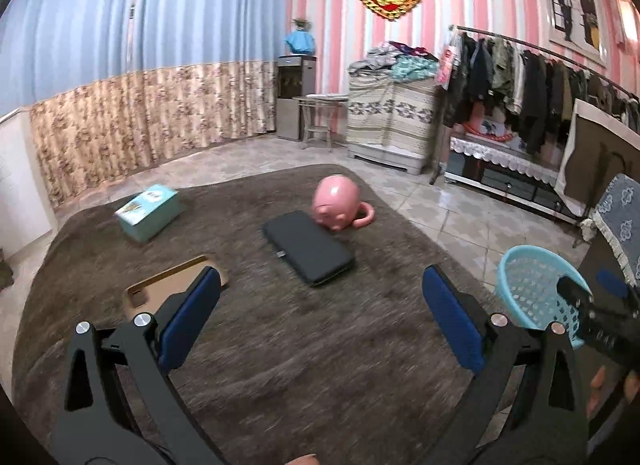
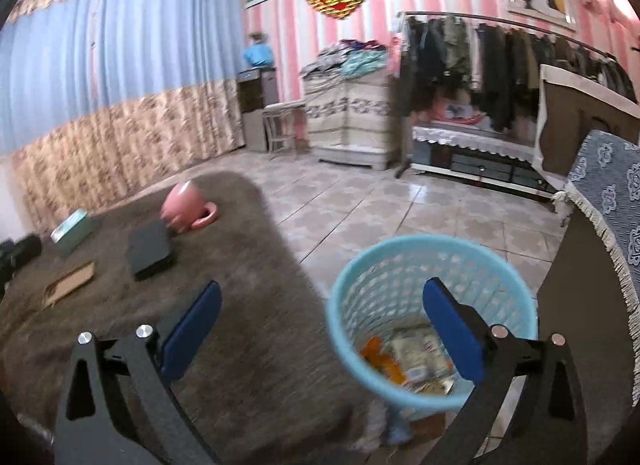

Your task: Collect trash

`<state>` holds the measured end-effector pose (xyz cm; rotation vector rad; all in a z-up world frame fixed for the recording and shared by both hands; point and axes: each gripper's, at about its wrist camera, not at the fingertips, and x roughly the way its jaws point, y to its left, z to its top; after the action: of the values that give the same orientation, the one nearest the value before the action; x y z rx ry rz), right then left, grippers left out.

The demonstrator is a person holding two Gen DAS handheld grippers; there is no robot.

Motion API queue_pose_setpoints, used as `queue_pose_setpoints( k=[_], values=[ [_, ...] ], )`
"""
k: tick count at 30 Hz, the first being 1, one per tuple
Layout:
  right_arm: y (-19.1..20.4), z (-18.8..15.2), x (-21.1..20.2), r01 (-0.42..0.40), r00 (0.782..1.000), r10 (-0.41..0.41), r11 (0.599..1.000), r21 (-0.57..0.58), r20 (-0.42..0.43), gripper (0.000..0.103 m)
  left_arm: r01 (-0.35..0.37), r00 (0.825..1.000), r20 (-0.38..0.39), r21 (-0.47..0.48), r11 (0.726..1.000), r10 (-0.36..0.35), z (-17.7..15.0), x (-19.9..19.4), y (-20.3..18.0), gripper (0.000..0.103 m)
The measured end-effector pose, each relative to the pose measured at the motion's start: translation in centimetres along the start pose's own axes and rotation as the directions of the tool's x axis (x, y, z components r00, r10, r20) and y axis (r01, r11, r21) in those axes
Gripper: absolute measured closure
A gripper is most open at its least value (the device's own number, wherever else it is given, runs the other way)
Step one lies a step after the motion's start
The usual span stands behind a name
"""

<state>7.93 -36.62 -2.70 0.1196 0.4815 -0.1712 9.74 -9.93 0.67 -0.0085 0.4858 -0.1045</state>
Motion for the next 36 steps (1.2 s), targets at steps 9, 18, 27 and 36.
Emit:
queue_pose_setpoints(
  k=[9,18,27,36],
  values=[
    [2.8,-2.9,-3.1,-0.056,0.998,0.056,0.998,-0.026,0.015,0.004,-0.060,0.998,0.027,0.002,0.998,0.060,-3.6,-2.4,1.4,0.005],
    [2.6,-2.7,-4.0,-0.007,0.998,0.009,0.999,-0.040,0.062,0.004,-0.056,0.997,0.052,-0.019,0.998,0.057,-4.5,-3.1,2.0,0.005],
    [2.2,-2.3,-4.2,-0.012,0.996,0.014,1.000,-0.023,0.084,0.004,-0.044,0.996,0.074,-0.007,0.999,0.044,-5.6,-3.2,1.6,0.005],
    [2.5,-2.3,-4.3,-0.017,0.996,0.023,0.998,-0.056,0.092,0.004,-0.044,0.994,0.099,0.002,0.999,0.044,-5.6,-3.4,1.1,0.005]
  ],
)
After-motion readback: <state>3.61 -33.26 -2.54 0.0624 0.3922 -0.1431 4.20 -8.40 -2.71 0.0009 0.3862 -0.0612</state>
